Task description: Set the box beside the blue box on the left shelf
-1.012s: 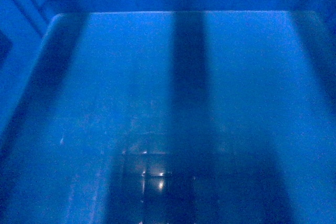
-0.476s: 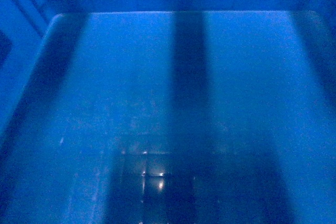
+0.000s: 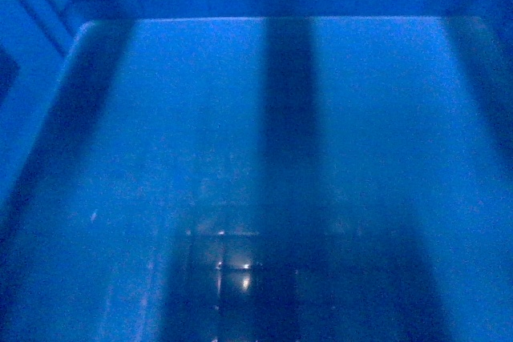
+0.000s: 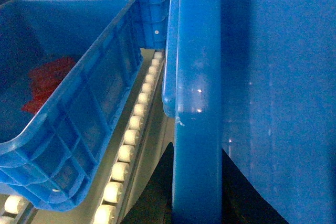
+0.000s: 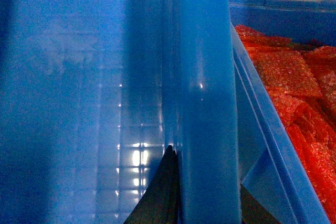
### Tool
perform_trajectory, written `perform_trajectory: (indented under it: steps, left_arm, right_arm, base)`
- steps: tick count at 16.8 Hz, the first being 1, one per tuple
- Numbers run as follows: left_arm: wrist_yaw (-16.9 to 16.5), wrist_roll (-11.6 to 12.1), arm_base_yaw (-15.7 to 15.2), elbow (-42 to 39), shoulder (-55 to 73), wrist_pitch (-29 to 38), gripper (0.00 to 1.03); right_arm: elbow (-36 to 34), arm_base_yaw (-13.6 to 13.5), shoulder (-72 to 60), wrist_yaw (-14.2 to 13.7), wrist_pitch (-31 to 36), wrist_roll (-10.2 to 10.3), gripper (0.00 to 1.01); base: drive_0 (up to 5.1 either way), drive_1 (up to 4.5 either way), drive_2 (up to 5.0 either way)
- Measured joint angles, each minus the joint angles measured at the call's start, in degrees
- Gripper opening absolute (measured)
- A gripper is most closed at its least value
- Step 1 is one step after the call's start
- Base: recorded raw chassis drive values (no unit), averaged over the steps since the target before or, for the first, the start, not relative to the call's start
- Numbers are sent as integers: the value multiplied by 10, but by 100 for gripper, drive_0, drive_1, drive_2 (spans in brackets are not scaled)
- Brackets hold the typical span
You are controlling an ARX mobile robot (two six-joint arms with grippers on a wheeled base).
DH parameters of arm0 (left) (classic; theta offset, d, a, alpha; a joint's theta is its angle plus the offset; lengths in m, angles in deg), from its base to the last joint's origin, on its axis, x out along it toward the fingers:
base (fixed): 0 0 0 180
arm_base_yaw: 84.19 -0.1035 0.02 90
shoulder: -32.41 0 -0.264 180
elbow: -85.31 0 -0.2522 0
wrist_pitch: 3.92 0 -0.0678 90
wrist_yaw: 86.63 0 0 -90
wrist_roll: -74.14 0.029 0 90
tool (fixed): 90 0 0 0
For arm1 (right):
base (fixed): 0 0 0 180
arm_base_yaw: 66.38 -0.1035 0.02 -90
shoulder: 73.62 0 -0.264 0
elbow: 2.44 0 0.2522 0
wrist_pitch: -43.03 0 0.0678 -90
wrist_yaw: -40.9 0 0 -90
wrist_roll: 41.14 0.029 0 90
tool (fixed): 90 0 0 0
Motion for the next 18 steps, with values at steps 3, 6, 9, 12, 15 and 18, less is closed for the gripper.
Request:
perform_trajectory:
  steps: [3,6,9,12,15,18]
  left_arm:
    - [0,0,0,0,0,0,10]
    - [0,0,0,0,0,0,10]
    - [0,0,0,0,0,0,10]
    - [0,0,0,0,0,0,10]
    - [0,0,0,0,0,0,10]
    - [0,0,0,0,0,0,10]
  right_arm:
    - [0,0,0,0,0,0,9]
    - [0,0,0,0,0,0,9]
    - [0,0,0,0,0,0,9]
    - [0,0,0,0,0,0,9]
    - [0,0,0,0,0,0,9]
    - [0,0,0,0,0,0,9]
  base:
    - [0,0,0]
    - [0,0,0]
    - [0,0,0]
    - [0,0,0]
    - [0,0,0]
    - [0,0,0]
